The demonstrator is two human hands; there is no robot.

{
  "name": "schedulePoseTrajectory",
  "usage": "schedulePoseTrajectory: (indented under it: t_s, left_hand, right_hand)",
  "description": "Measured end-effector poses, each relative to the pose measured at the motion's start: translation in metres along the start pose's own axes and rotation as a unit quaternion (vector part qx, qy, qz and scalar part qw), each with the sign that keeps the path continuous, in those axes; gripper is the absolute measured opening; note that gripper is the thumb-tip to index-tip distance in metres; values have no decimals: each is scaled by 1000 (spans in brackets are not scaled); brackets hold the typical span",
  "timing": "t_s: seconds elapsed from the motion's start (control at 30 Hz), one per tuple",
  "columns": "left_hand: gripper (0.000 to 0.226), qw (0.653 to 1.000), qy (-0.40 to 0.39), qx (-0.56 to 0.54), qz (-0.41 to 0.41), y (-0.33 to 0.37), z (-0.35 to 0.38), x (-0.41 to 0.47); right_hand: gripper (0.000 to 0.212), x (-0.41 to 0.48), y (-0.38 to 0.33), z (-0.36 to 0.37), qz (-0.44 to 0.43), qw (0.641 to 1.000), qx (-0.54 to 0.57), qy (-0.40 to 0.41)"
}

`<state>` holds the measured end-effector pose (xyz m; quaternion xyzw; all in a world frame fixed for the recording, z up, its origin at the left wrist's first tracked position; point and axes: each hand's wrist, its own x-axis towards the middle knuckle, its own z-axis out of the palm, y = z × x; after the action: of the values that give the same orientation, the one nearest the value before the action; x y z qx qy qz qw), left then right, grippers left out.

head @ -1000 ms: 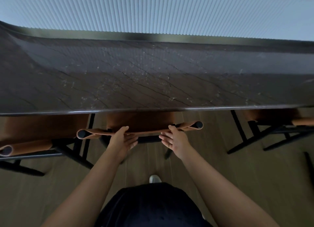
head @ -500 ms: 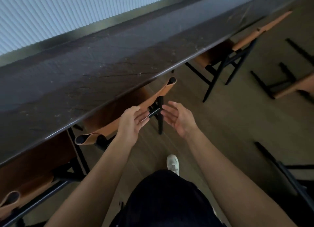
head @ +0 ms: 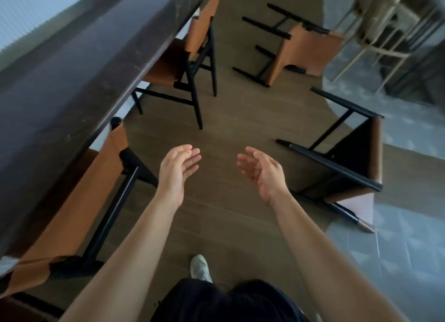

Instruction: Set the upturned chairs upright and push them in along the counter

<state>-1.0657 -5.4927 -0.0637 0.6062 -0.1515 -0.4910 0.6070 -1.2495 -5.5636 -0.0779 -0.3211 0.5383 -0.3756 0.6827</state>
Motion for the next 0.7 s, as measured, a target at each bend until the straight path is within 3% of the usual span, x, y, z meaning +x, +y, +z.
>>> schedulePoseTrajectory:
  t_s: [0.2, 0.7]
  left_hand:
    - [20, 994, -102, 42, -14, -39, 110, -34]
    - [23, 957, -265, 110, -51, -162, 348, -171]
  right_hand:
    - [23, -36, -7, -131, -21, 993, 54, 105]
    - [24, -131, -21, -412, -60, 955, 141, 256]
